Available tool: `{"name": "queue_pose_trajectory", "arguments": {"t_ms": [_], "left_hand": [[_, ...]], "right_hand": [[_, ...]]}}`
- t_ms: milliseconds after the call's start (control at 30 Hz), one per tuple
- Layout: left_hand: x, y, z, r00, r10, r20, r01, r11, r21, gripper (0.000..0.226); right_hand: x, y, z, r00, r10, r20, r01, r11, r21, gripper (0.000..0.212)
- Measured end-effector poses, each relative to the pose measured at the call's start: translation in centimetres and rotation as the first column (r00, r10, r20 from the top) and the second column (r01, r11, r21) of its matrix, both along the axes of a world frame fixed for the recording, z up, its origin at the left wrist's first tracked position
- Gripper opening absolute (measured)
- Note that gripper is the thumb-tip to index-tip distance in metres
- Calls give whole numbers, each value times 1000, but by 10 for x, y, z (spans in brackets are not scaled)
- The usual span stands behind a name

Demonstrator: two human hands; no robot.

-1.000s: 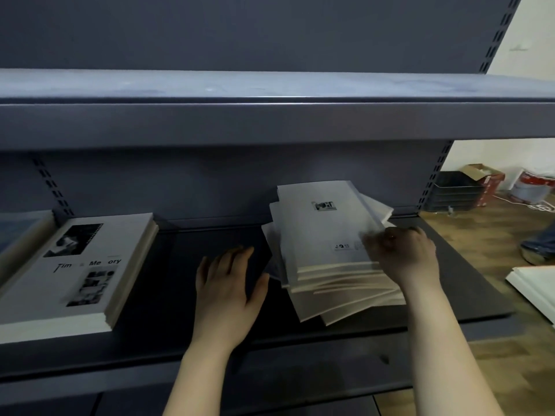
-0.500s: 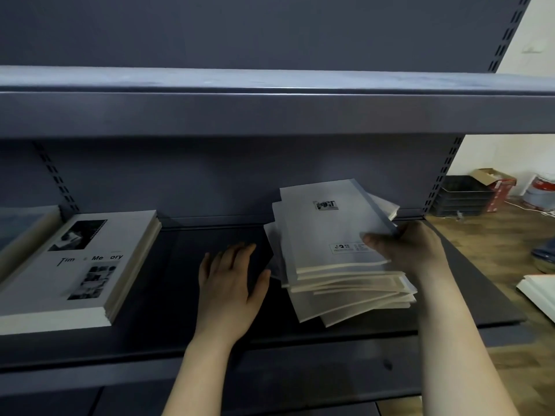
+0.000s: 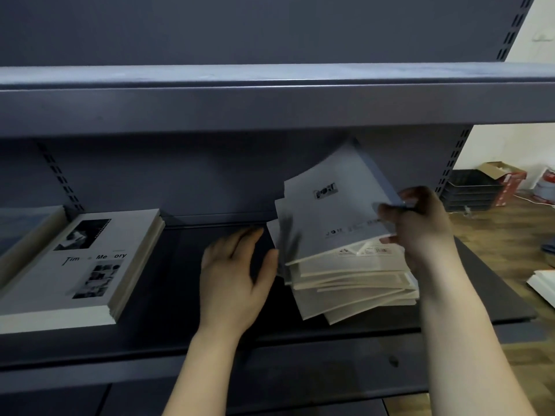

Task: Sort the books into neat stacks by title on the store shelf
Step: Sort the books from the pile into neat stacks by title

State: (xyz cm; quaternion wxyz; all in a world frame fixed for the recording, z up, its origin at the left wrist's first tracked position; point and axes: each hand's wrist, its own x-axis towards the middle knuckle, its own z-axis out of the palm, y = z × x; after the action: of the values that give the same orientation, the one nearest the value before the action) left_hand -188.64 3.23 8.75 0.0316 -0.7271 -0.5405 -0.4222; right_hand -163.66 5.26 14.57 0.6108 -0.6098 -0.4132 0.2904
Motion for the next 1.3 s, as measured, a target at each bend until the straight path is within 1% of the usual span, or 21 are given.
{"name": "queue_pose_trajectory", "arguments": {"t_ms": [67, 167, 233, 333, 433, 533, 600, 667, 733, 767, 800, 867, 900, 933, 1000, 1067, 1100, 1167, 1200, 1233, 1300], "left_hand": [[11, -1, 14, 997, -54, -53, 57, 997, 60, 53], [31, -2, 32, 974, -108, -201, 107, 994, -17, 62], [43, -1, 36, 952, -114, -283, 92, 992, -89, 60], [48, 1, 34, 949, -38, -313, 18, 998, -67, 49], [43, 1, 23, 959, 64, -277, -65, 998, 7, 53], [35, -1, 17, 958, 127, -257, -110, 991, 81, 55], [27, -1, 16, 963, 127, -238, -110, 990, 83, 54], [15, 0, 14, 983, 84, -161, -74, 995, 67, 42], [5, 1, 12, 999, 50, -20, -49, 998, 51, 26], [0, 2, 10, 997, 40, 62, -44, 997, 65, 20], [-3, 2, 8, 987, 34, 156, -48, 995, 86, 17], [-7, -1, 6, 906, 18, 422, -72, 991, 113, 20], [-8, -4, 7, 813, -8, 582, -67, 992, 107, 19], [-8, -6, 10, 681, -42, 731, -42, 995, 96, 16], [-8, -11, 18, 344, -131, 930, 48, 991, 122, 11], [-8, -14, 25, 65, -195, 979, 102, 977, 188, 16], [-8, -15, 27, -20, -210, 977, 112, 971, 211, 19], [-8, -17, 29, -95, -208, 973, 137, 966, 220, 23], [-9, -19, 28, -99, -203, 974, 157, 964, 217, 24], [-11, -20, 26, -85, -198, 977, 177, 962, 210, 25], [-18, -22, 21, -30, -202, 979, 219, 954, 204, 29]], "right_hand": [[-12, 0, 5, 998, 39, -46, -37, 999, 40, 29], [-34, 3, 6, 991, 83, -106, -78, 996, 54, 23], [-50, 3, 4, 982, 129, -140, -122, 991, 54, 21], [-71, -1, 0, 968, 234, -86, -227, 970, 85, 24], [-84, -7, 5, 954, 298, 29, -300, 950, 84, 22], [-97, -13, 13, 927, 376, 12, -376, 923, 82, 28], [-104, -17, 13, 897, 442, 8, -442, 894, 81, 29], [-110, -22, 9, 845, 534, 24, -535, 842, 72, 35], [-115, -24, 2, 730, 673, -116, -664, 740, 111, 43], [-117, -24, -3, 690, 692, -213, -681, 720, 133, 46], [-120, -22, -11, 692, 663, -285, -658, 742, 127, 47], [-127, -16, -30, 818, 506, -274, -524, 851, 7, 44], [-131, -13, -42, 871, 443, -212, -461, 886, -46, 43], [-134, -14, -49, 888, 426, -174, -443, 894, -66, 40], [-141, -14, -58, 875, 457, -158, -468, 883, -38, 41], [-149, -14, -57, 834, 494, -244, -515, 856, -29, 46], [-152, -14, -54, 794, 509, -333, -547, 836, -27, 41], [-158, -10, -50, 689, 507, -518, -583, 812, 20, 26], [-160, -7, -48, 655, 483, -581, -557, 828, 61, 29], [-162, -3, -48, 635, 444, -632, -504, 858, 96, 36], [-164, 4, -47, 648, 378, -661, -401, 907, 125, 46]]}}
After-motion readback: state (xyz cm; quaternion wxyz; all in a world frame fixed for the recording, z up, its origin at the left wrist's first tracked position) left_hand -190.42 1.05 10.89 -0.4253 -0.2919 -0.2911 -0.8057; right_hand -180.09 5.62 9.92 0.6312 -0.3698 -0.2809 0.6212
